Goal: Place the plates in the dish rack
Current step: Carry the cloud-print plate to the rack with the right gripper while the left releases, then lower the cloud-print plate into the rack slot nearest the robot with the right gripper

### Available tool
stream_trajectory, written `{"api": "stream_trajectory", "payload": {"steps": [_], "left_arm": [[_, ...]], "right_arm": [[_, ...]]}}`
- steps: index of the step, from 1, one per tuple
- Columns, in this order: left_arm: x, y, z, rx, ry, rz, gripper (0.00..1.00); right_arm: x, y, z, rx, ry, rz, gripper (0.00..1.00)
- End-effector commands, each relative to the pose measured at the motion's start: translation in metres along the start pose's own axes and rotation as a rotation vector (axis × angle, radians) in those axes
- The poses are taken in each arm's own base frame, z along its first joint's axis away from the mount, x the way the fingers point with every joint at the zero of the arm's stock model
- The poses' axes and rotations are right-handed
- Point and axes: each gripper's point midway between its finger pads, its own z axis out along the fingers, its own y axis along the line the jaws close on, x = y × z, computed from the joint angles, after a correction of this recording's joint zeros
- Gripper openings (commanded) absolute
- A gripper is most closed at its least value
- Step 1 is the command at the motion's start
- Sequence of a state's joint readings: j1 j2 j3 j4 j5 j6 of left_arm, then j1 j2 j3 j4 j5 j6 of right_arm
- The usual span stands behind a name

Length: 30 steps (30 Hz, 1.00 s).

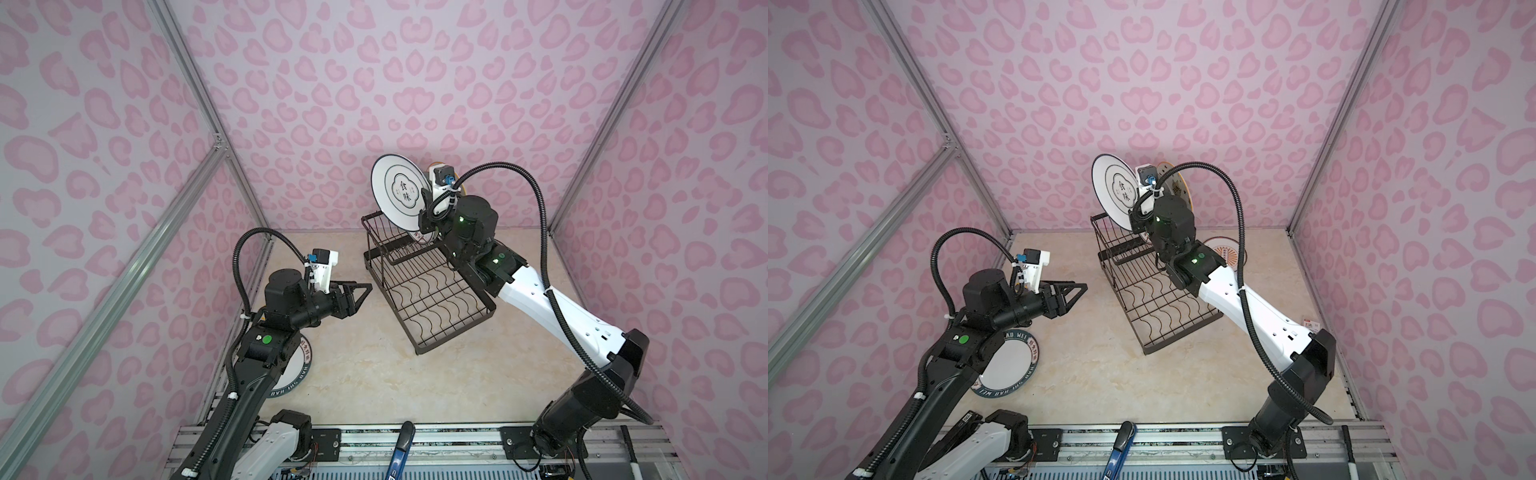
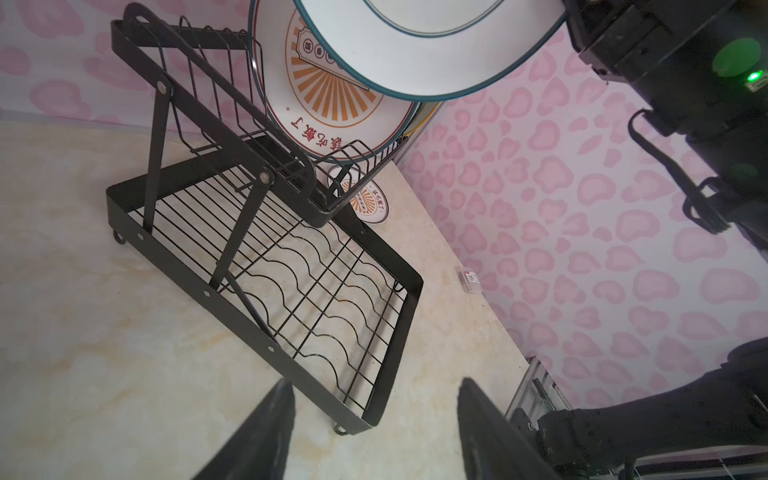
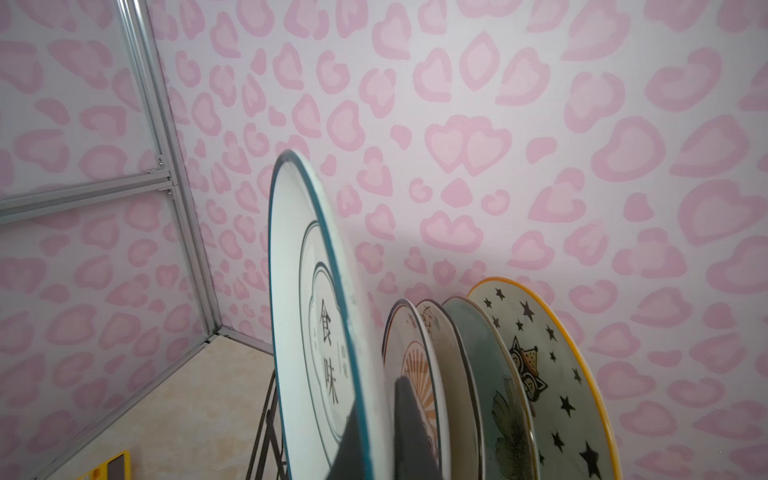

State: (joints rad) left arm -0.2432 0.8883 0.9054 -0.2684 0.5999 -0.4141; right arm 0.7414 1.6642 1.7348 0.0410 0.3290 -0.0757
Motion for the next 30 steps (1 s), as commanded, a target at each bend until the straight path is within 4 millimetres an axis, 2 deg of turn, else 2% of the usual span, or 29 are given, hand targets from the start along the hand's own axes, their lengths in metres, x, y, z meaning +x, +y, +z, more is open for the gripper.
{"api": "stream_trajectory", "payload": {"steps": [1, 8, 18, 30], "left_arm": [[0.001, 0.002, -0.002, -0.014, -0.003, 0.017, 0.64], [0.003, 0.001, -0.004, -0.015, -0.002, 0.021, 0.64], [0.003, -0.002, -0.008, -0.017, -0.003, 0.028, 0.64], [0.003, -0.004, -0.012, -0.017, -0.003, 0.039, 0.64]], "right_arm": [[-0.012, -0.020, 0.007, 0.173, -0.052, -0.045, 0.00], [0.005, -0.008, 0.022, 0.294, -0.030, -0.163, 0.00], [0.033, 0.004, 0.042, 0.324, 0.027, -0.231, 0.00], [0.053, 0.007, 0.054, 0.313, 0.065, -0.247, 0.00]]}}
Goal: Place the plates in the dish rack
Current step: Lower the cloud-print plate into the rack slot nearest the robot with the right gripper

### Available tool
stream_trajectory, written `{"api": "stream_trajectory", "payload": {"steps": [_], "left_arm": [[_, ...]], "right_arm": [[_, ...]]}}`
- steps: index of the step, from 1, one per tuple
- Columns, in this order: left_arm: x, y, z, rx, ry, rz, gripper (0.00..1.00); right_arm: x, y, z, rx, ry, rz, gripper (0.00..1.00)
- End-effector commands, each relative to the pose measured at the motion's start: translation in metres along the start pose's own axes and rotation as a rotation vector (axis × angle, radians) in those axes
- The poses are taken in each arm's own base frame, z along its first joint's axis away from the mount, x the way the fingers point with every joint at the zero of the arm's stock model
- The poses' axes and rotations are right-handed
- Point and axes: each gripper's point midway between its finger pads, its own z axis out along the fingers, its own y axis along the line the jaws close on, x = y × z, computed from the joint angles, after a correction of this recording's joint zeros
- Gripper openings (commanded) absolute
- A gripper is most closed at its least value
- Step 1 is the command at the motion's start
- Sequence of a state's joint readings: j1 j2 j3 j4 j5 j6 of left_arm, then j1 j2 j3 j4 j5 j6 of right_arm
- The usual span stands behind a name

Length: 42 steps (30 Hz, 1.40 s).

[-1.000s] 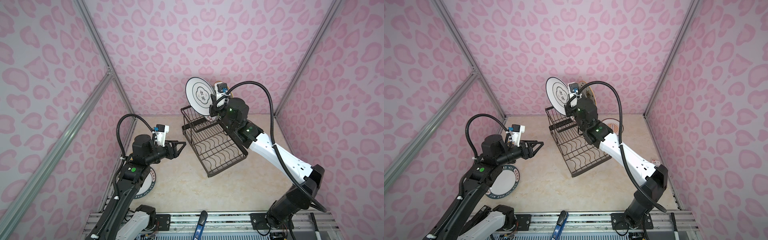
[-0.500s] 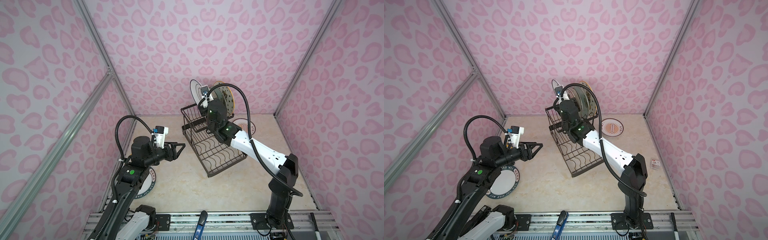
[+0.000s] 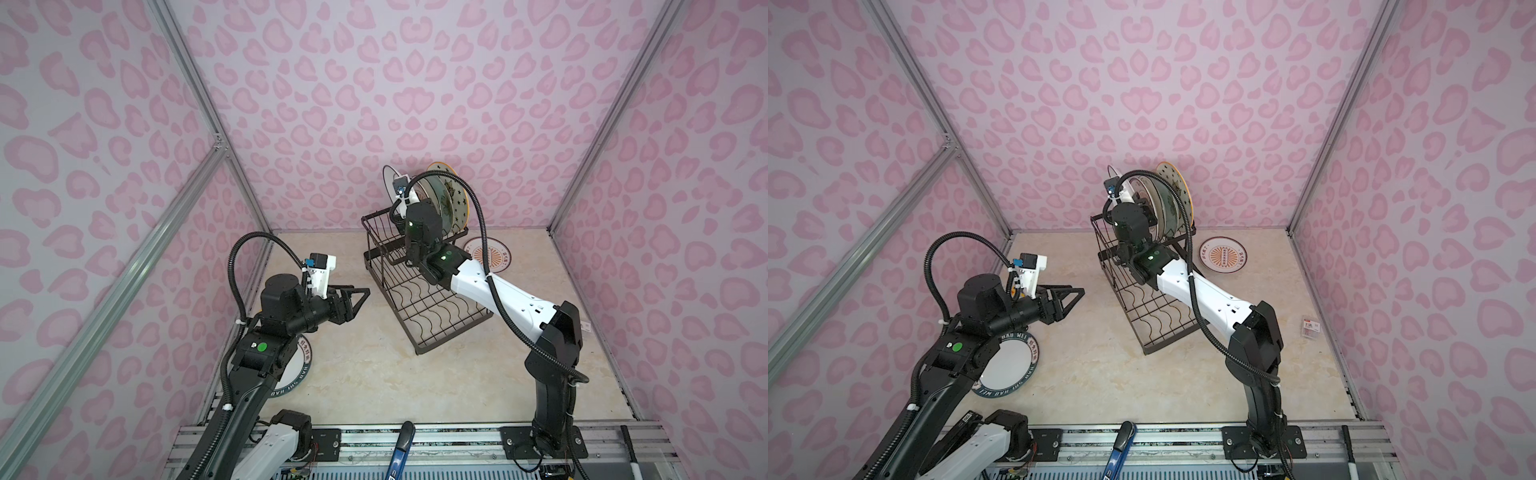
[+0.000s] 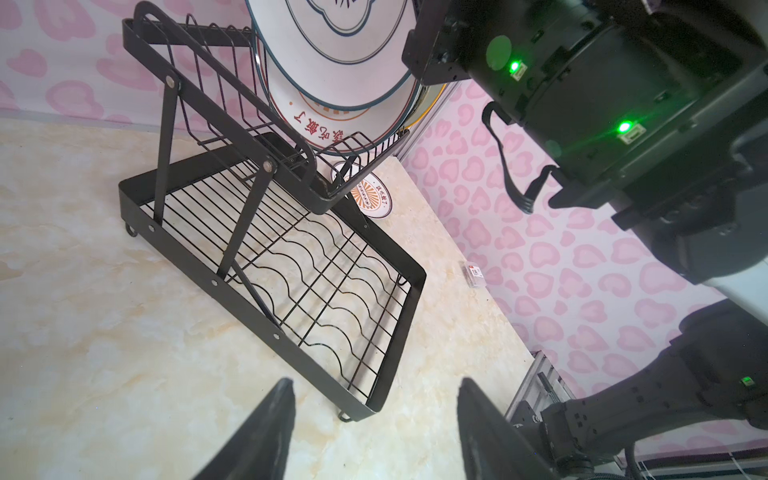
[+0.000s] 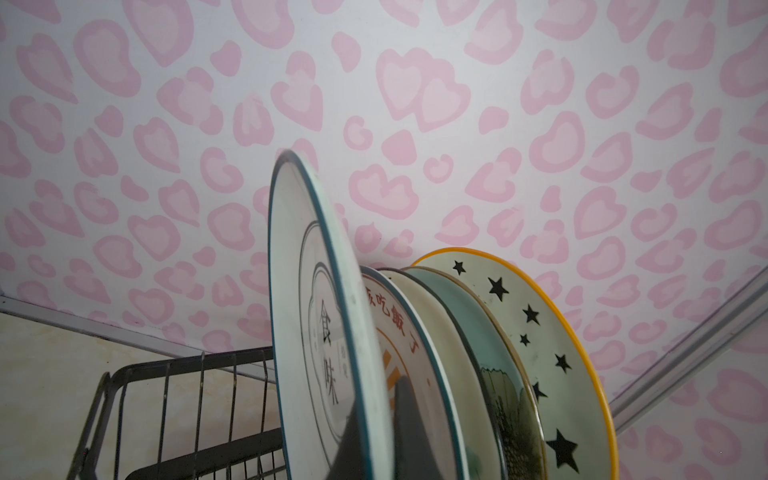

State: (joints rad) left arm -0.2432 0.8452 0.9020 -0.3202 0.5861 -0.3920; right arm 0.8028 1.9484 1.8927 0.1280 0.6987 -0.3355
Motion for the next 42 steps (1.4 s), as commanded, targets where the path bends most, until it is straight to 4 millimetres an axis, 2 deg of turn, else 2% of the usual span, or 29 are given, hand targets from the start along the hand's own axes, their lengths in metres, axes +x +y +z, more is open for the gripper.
{"api": "stream_trajectory", "payload": {"steps": [1, 17, 42], "left_arm": [[-0.003, -0.001, -0.002, -0.002, -0.008, 0.025, 0.64], [-0.005, 0.000, -0.002, -0.012, -0.009, 0.032, 0.64], [-0.012, -0.005, -0.006, -0.015, -0.017, 0.048, 0.64]], "right_arm": [[-0.005, -0.003, 0.004, 0.019, -0.022, 0.039, 0.00], [0.018, -0.004, 0.014, -0.008, 0.025, 0.043, 0.00], [0.037, 0.001, 0.014, -0.034, 0.067, 0.063, 0.00]]}}
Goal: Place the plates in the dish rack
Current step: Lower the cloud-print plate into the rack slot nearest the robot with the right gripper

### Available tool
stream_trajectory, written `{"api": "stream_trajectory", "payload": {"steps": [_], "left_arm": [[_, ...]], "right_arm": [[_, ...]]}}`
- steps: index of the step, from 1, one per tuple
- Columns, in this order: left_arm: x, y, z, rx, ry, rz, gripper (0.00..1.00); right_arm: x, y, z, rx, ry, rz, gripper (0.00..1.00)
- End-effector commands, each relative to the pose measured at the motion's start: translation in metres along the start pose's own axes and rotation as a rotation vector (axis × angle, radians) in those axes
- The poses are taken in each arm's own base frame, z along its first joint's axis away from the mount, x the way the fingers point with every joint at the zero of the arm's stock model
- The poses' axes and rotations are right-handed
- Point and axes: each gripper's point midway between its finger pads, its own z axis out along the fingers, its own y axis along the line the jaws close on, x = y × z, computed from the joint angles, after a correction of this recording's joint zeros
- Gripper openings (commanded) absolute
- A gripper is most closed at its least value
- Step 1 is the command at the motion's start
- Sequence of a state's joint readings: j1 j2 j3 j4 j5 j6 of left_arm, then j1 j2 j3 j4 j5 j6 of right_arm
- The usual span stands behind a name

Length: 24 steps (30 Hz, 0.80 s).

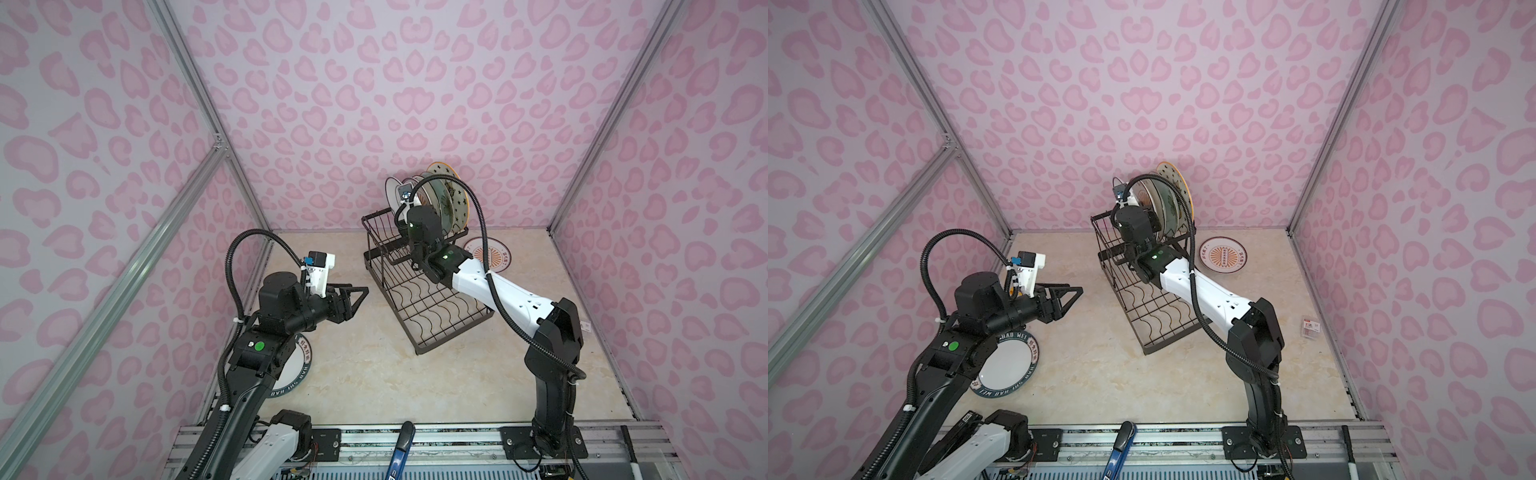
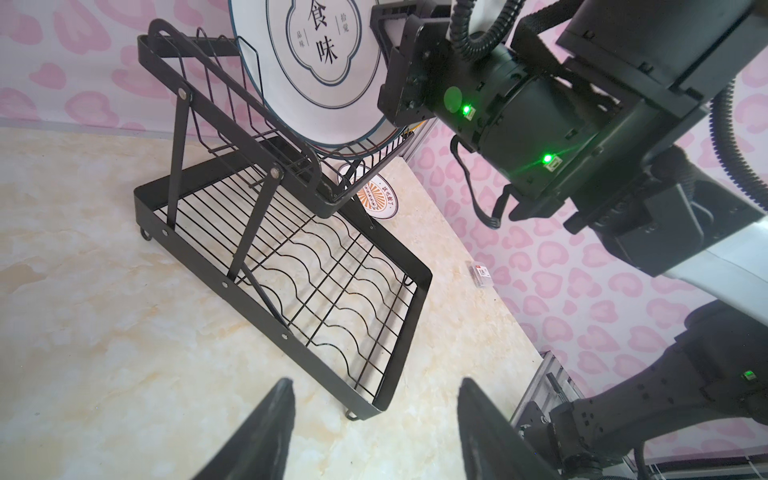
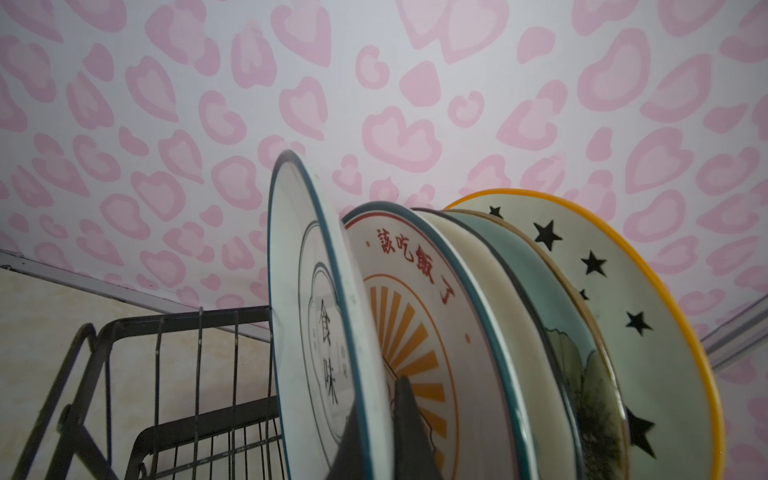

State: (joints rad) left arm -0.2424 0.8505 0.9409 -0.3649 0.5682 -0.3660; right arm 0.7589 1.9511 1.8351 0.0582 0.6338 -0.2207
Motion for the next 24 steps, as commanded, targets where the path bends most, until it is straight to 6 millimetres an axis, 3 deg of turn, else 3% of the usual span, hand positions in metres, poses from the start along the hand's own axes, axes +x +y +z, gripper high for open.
{"api": "stream_trajectory", "payload": {"steps": [1, 11, 16, 24], "left_arm": [[-0.0056, -0.0035, -0.0021, 0.006, -0.016, 0.026, 0.64], [-0.0059, -0.0033, -0.0004, 0.009, -0.011, 0.008, 0.66], [-0.0055, -0.0026, -0.0006, 0.005, -0.009, 0.007, 0.66], [-0.0060, -0.0013, -0.0020, -0.008, -0.012, 0.006, 0.67]], "right_arm": [[-0.0040, -0.0038, -0.0008, 0.010, -0.018, 0.035, 0.00], [0.0014, -0.0045, -0.0013, 0.006, 0.004, 0.031, 0.00], [0.0051, -0.0058, -0.0007, 0.014, 0.012, 0.029, 0.17], [-0.0016, -0.0119, -0.0042, 0.021, -0.004, 0.040, 0.35]]}}
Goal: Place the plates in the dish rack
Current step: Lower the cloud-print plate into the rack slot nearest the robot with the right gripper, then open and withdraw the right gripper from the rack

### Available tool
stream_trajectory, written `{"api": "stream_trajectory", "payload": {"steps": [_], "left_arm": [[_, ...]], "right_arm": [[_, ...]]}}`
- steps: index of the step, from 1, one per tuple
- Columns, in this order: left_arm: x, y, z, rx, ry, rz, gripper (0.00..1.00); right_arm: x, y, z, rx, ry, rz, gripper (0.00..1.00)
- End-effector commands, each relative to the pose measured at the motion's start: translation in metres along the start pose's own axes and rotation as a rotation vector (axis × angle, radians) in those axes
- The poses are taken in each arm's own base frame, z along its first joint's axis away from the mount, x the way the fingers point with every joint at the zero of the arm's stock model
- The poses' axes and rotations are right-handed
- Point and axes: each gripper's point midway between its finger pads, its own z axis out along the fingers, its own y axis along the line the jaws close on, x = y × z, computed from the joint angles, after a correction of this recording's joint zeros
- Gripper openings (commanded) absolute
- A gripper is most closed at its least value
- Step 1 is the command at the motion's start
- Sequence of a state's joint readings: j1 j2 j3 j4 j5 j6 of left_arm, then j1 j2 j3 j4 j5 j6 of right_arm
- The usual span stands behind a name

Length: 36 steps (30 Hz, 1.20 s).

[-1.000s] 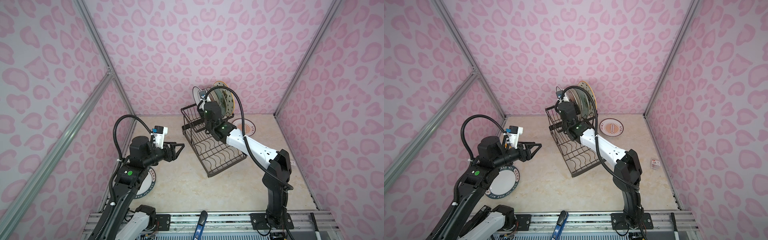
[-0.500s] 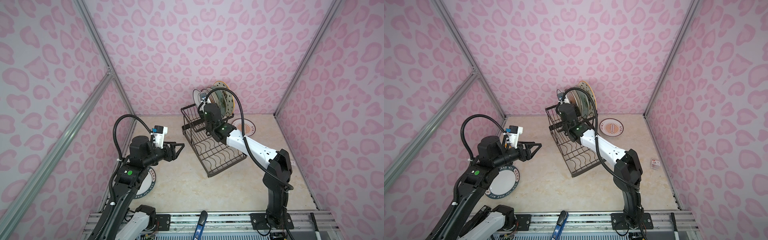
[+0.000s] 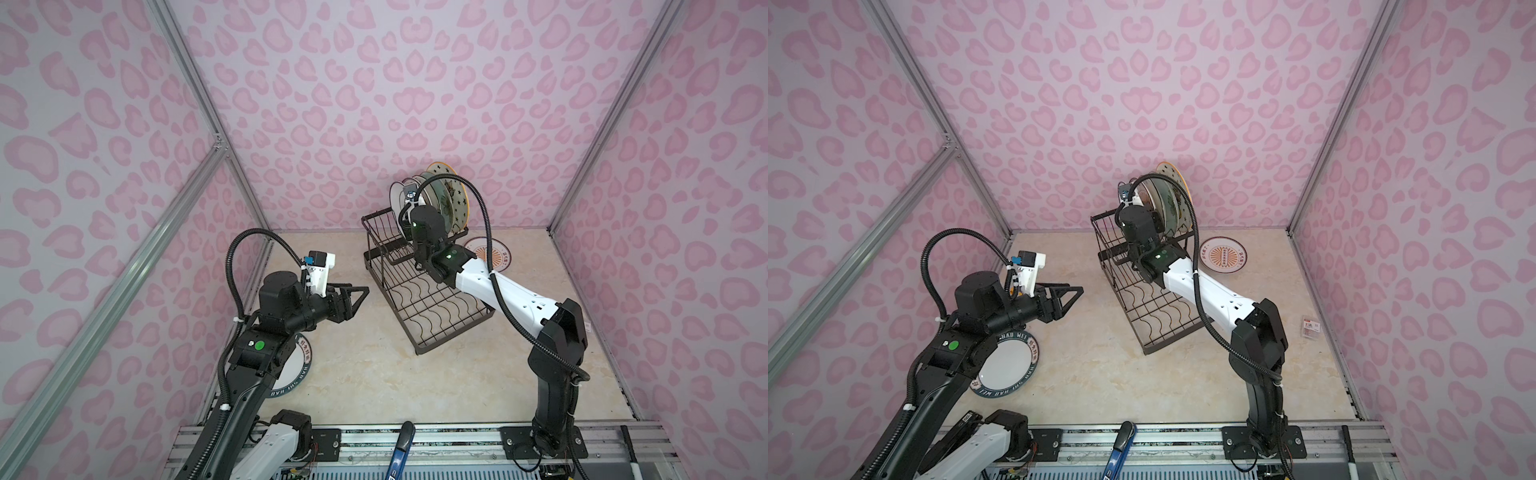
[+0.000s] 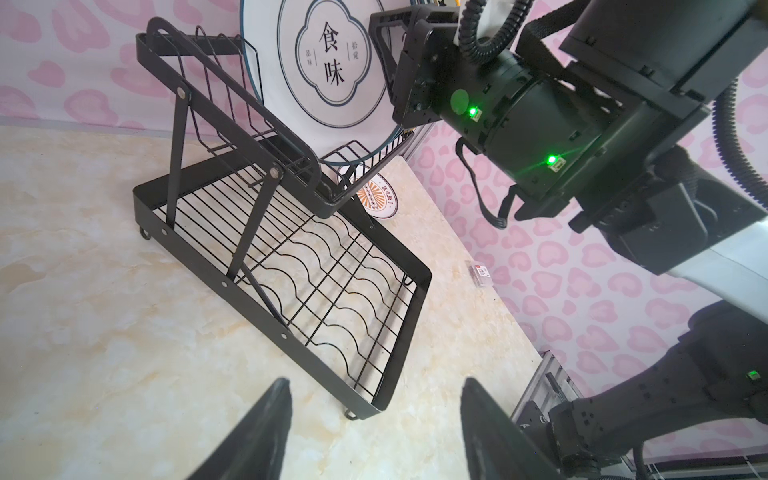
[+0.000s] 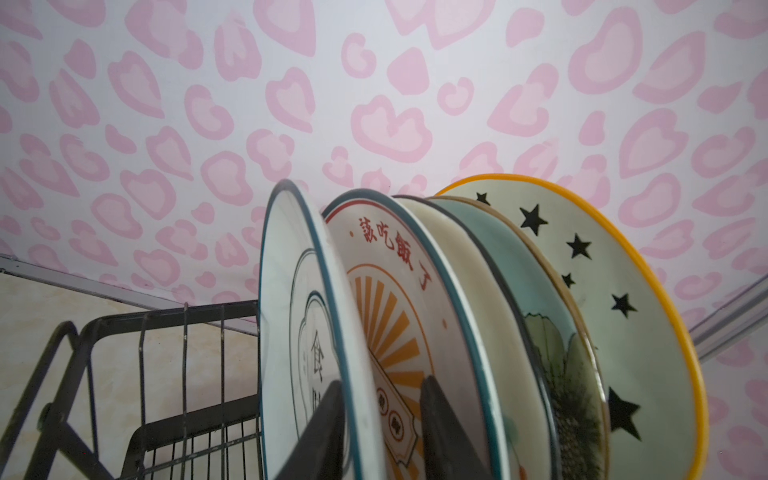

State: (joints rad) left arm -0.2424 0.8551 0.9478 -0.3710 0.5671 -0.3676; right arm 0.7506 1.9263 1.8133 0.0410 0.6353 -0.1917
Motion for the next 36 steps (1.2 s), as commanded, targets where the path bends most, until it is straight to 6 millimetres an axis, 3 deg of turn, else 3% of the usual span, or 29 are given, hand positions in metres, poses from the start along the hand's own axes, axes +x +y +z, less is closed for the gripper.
{"api": "stream_trajectory", "payload": {"steps": [1, 9, 23, 32, 36], "left_arm": [[-0.006, -0.001, -0.003, -0.008, -0.016, 0.009, 0.68], [-0.007, 0.004, -0.002, -0.037, -0.021, -0.002, 0.70], [-0.011, 0.008, -0.001, -0.063, -0.030, -0.011, 0.73], [-0.011, 0.013, 0.001, -0.084, -0.024, -0.025, 0.74], [-0.011, 0.024, 0.000, -0.147, -0.018, -0.048, 0.74]], "right_arm": [[-0.006, -0.005, -0.003, 0.014, -0.022, 0.025, 0.37], [-0.027, -0.026, -0.024, 0.014, -0.079, 0.071, 0.40], [-0.064, -0.077, -0.077, -0.042, -0.193, 0.204, 0.46], [-0.063, -0.074, -0.085, -0.123, -0.184, 0.219, 0.46], [-0.058, -0.050, -0.090, -0.285, -0.159, 0.228, 0.46]]}}
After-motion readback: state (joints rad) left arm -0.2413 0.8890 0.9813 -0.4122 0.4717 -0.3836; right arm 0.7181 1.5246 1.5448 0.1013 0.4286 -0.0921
